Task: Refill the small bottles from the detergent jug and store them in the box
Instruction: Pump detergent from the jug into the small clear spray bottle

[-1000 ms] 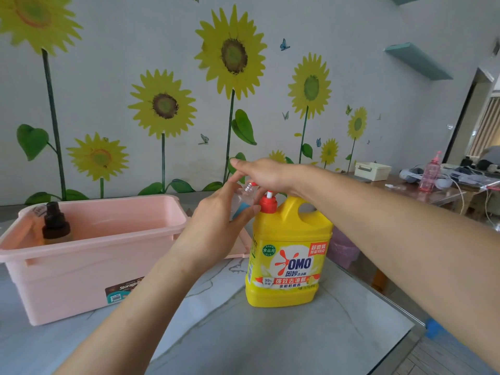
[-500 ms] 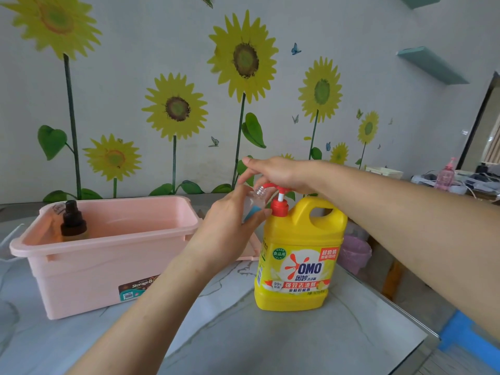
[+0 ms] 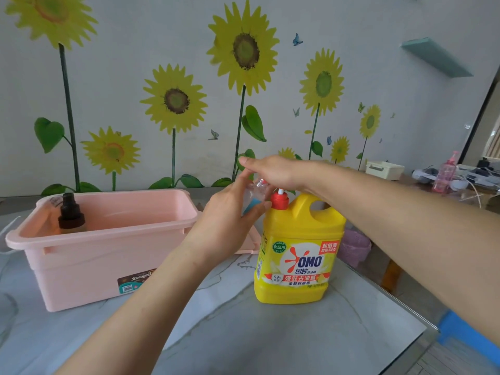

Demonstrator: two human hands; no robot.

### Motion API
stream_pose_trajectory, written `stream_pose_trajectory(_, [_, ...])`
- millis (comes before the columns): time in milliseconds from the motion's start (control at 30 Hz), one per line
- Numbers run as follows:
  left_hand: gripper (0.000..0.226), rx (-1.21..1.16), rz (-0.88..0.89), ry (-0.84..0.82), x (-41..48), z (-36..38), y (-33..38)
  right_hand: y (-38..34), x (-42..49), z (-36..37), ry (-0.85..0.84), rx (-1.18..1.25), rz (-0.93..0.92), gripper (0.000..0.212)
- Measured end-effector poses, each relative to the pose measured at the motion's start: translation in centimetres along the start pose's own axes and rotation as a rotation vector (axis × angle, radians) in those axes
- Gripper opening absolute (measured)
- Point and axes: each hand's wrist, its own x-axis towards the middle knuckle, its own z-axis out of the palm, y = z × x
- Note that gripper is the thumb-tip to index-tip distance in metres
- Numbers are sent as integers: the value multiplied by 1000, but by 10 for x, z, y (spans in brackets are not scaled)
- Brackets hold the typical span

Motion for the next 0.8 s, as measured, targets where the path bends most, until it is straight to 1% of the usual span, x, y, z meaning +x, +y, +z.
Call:
stream_pose_trajectory(100, [67,-8,-15,-7,-1,2,1,-2,0,-4,-63,-37,31,58])
stream_pose_trajectory(167, [60,-12,-10,-4,-2,2,0,-2,2,-9,-98,13,29,57])
stream_pose_trajectory(200, [55,-8,-4,5,-2,1,1,-1,3,-10,-98,42,23,56])
stream_pose_trajectory(233, [55,-6,3,13,-1,0,1,-1,4,-9,-76,52,14,56])
stream_pose_trajectory(333, [67,-8,14,15,0,1,-2,1,6,-1,0,25,14,55])
stream_pose_trajectory(433, [67,-11,-2,-2,-2,2,-2,0,5,0,-41,-36,27,57])
stream_pose_trajectory(533, [55,-24,9,2,-2,2,1,-3,4,-8,-91,14,34,57])
stream_pose_trajectory(600, [51,-27,24,9,-1,1,1,-1,3,-8,-63,85,17,56])
stream_pose_trajectory(700, [57,-31,37,4,-1,2,1,5,0,0,28,124,-3,56])
stream_pose_trajectory(800, [65,-19,37,8,-2,3,2,3,-1,-1,-4,26,2,58])
